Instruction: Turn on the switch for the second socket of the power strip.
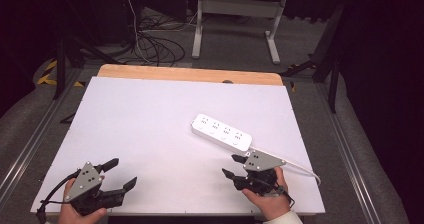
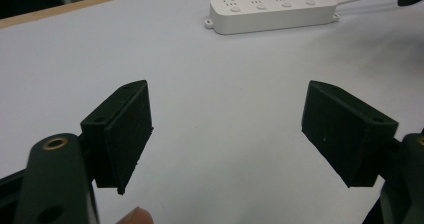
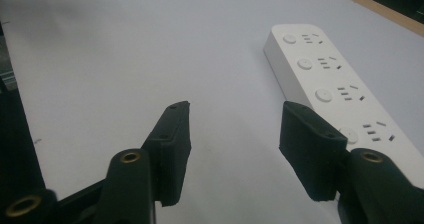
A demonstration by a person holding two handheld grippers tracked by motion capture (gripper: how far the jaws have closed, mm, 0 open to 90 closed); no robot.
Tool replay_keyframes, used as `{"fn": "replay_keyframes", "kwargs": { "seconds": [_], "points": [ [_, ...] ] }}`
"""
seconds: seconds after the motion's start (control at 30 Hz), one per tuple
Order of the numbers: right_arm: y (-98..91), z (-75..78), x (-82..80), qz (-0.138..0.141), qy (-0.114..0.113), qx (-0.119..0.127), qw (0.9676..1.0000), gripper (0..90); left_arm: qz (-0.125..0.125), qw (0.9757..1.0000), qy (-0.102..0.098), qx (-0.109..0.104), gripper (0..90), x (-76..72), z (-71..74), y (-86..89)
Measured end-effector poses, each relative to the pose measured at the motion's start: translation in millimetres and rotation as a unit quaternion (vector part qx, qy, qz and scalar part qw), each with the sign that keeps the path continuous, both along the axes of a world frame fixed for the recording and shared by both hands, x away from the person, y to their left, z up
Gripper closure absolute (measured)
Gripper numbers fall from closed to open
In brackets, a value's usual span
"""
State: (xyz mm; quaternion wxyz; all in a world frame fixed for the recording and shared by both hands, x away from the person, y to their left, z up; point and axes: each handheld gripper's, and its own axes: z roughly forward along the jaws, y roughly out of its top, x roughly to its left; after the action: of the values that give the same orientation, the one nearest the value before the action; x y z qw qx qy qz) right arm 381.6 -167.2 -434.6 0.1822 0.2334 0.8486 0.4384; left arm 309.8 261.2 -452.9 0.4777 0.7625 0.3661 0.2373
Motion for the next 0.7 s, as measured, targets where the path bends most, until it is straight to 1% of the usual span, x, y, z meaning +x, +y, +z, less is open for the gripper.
{"fn": "replay_keyframes", "kwargs": {
  "seconds": [0.03, 0.23, 0.37, 0.6, 0.7],
  "points": [
    [1.9, 3.1, 4.7, 0.000, 0.005, 0.001, 1.0000, 48.2, 0.000, 1.0000, -0.001, 0.002, 20.7, 0.2, 0.1, 0.2],
    [6.4, 7.7, 12.5, 0.003, 0.014, -0.002, 0.9999, 50.1, 0.001, 1.0000, -0.001, 0.003, 20.7, 0.5, 0.0, 0.5],
    [8.0, 12.3, 19.8, -0.007, 0.011, -0.002, 0.9999, 51.5, 0.001, 1.0000, -0.001, 0.003, 20.6, 0.2, 0.2, 0.5],
    [9.7, 15.2, 27.7, -0.012, 0.009, -0.003, 0.9999, 51.5, 0.000, 1.0000, -0.001, 0.005, 20.6, 0.6, 0.0, 0.7],
    [10.6, 17.7, 31.8, -0.014, 0.009, 0.000, 0.9999, 51.5, 0.001, 1.0000, 0.000, 0.003, 20.6, 0.5, -0.2, 0.3]
  ]
}}
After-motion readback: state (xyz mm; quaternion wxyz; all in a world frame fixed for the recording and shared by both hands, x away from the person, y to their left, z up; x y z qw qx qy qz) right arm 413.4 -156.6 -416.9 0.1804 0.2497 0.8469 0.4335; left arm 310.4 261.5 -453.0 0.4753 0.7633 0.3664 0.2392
